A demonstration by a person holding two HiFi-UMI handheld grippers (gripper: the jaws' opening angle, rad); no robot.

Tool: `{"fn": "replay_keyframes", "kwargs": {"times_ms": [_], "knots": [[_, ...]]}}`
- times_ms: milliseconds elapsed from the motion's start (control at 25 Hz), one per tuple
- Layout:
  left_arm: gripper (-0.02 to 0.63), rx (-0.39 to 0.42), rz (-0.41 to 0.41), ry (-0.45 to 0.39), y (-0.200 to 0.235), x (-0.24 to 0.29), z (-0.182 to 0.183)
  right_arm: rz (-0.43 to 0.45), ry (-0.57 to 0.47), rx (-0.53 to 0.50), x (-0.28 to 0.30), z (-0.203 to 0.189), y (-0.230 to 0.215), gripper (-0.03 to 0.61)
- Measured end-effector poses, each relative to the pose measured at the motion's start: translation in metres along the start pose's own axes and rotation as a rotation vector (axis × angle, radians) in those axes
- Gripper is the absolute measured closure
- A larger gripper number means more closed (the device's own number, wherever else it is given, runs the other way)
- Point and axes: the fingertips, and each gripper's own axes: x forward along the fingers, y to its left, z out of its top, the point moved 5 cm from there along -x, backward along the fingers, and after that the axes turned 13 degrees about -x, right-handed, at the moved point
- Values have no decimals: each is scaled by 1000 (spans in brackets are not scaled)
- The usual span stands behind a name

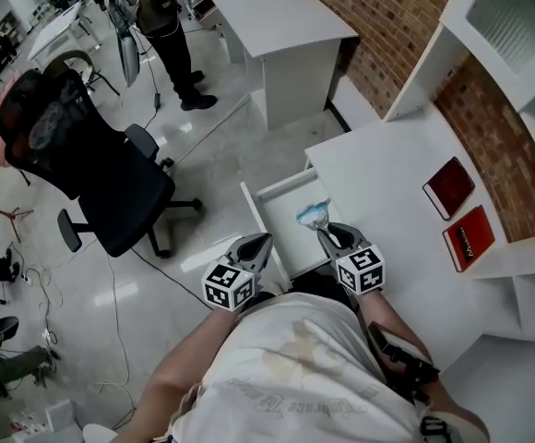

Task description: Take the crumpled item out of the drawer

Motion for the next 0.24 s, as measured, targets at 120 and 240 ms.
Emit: {"fn": "replay_keyframes", "kwargs": {"times_ms": [120, 240], "knots": [[594, 2, -4, 5, -1, -2, -1, -3, 0, 2, -1, 0, 2, 485], [594, 5, -8, 8, -4, -2, -2, -4, 0, 2, -3, -1, 4, 485]]}}
